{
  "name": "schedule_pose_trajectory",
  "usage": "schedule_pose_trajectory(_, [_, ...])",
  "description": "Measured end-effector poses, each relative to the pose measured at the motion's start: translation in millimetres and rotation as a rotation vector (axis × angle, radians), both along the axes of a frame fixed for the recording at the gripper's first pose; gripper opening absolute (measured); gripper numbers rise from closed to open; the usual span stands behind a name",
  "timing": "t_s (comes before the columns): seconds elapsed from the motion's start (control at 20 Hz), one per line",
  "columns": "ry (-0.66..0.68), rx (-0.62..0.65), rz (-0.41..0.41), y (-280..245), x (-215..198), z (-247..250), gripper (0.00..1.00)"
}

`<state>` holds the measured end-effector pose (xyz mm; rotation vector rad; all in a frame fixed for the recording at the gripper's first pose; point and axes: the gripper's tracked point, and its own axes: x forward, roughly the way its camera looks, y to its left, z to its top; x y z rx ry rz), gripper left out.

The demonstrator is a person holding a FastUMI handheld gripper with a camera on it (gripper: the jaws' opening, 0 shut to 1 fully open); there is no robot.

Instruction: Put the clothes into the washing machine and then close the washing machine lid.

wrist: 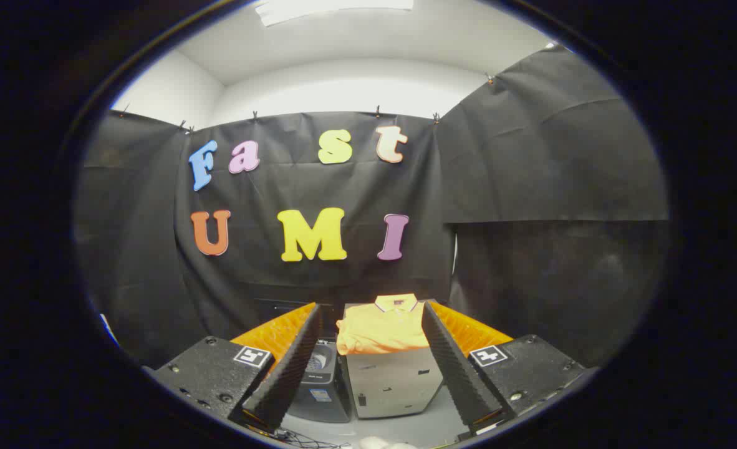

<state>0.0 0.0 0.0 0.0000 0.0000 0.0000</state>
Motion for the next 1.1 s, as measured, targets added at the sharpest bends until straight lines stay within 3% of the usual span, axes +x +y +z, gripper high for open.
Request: schedule_pose_trajectory(1.1, [0.01,-0.026,-0.045,4.7,-2.3,0.3,1.0])
